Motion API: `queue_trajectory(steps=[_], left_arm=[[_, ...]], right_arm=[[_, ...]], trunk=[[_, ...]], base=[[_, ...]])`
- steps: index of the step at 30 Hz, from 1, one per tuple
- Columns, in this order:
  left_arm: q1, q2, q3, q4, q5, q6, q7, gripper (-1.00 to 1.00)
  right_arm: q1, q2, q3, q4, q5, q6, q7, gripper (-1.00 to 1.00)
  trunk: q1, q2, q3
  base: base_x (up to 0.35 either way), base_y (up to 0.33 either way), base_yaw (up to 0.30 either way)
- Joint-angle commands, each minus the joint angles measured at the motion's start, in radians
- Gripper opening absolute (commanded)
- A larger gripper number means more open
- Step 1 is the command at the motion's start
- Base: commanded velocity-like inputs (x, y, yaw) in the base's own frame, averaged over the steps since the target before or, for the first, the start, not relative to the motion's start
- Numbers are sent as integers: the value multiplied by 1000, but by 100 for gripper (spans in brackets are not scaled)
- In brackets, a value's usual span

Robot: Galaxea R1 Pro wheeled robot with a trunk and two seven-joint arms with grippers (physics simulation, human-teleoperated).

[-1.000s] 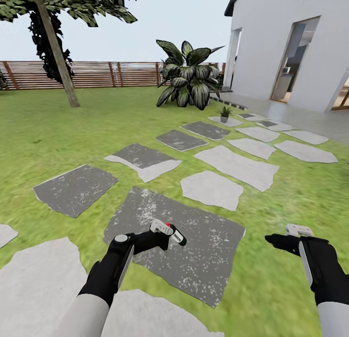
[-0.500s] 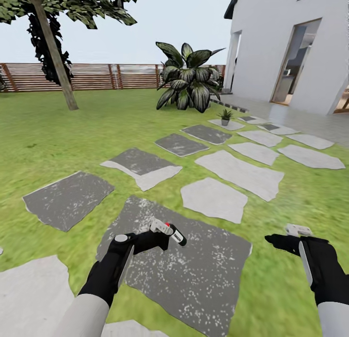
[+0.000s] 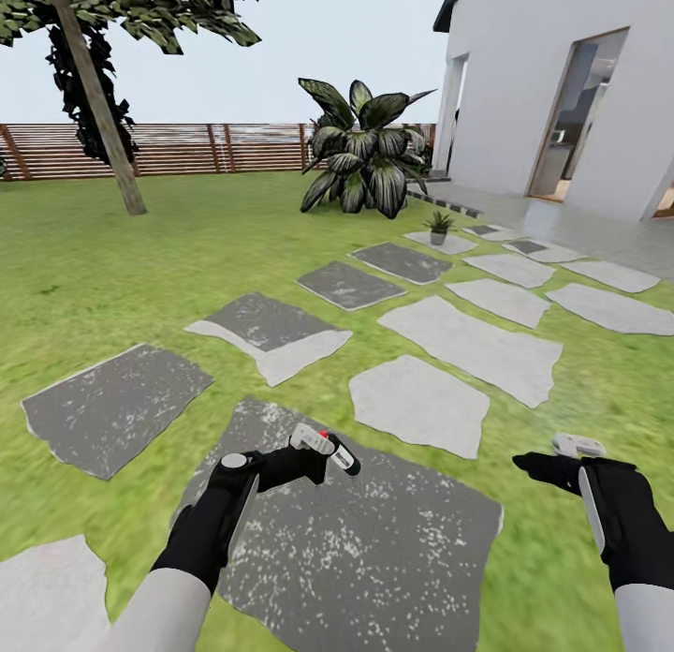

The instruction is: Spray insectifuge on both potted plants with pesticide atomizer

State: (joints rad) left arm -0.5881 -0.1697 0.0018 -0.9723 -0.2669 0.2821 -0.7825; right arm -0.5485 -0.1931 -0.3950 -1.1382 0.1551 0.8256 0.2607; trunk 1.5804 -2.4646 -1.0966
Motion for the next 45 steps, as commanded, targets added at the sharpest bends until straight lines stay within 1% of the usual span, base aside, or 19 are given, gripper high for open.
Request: queue_trajectory(steps=[1, 8, 10, 11, 14, 17, 21, 28, 32, 37, 38, 39, 40, 42, 45], left_arm=[[0, -1, 2, -2, -2, 8, -5, -100], [-1, -1, 1, -2, -2, 8, -5, -100], [11, 11, 13, 10, 3, 7, 7, -100], [16, 17, 18, 16, 3, 6, 8, -100], [33, 20, 35, 28, 2, 6, 5, -100], [50, 28, 33, 32, -1, 6, 4, -100], [73, 31, 35, 26, -3, 7, 3, -100], [113, 32, 36, -12, -3, 44, 6, -100], [135, 32, 36, -34, -3, 66, 18, -100], [107, 30, 35, -62, 0, 93, 47, -100], [94, 29, 34, -173, 2, 146, 303, -100], [93, 26, 32, -171, 3, 146, 382, -100], [92, 24, 31, -171, 5, 147, 442, -100], [91, 22, 31, -171, 6, 148, 484, -100], [91, 22, 29, -171, 11, 149, 506, -100]], right_arm=[[-1, 1, -1, -1, 11, 3, 9, 100], [-1, 1, 0, -2, 11, 3, 9, 100], [-12, -10, -11, -5, 17, -1, -2, 100], [-18, -11, -17, -6, 18, -1, -8, 100], [-30, -11, -34, -9, 19, 0, -25, 100], [-30, -11, -51, -12, 20, 2, -41, 100], [-30, -11, -71, -12, 22, 2, -44, 100], [-30, -10, -70, -12, 25, 3, -43, 100], [-30, -10, -71, -13, 21, 7, -43, 100], [-30, -9, -71, -14, 18, 10, -43, 100], [-30, -8, -71, -16, 18, 10, -43, 100], [-30, -9, -71, -17, 18, 10, -43, 100], [-30, -9, -71, -18, 18, 10, -43, 100], [-30, -9, -71, -18, 18, 10, -43, 100], [-30, -9, -71, -18, 18, 9, -44, 100]], trunk=[[0, 0, -1], [0, 0, -1], [0, 0, 0], [0, 0, 1], [0, 0, 3], [0, 0, 3], [0, 0, 3], [0, 0, 3], [0, 0, 3], [0, 0, 3], [0, 0, 3], [0, 0, 3], [0, 0, 3], [0, 0, 3], [0, 0, 3]], base=[[339, 0, 0], [339, 0, 0], [0, 0, -83], [0, 0, -102], [0, 0, -85], [0, 0, -22], [133, -14, -4], [301, -123, 0], [313, -196, 0], [311, -209, 0], [310, -210, 0], [310, -210, 0], [310, -210, 0], [310, -210, 0], [310, -208, 0]])
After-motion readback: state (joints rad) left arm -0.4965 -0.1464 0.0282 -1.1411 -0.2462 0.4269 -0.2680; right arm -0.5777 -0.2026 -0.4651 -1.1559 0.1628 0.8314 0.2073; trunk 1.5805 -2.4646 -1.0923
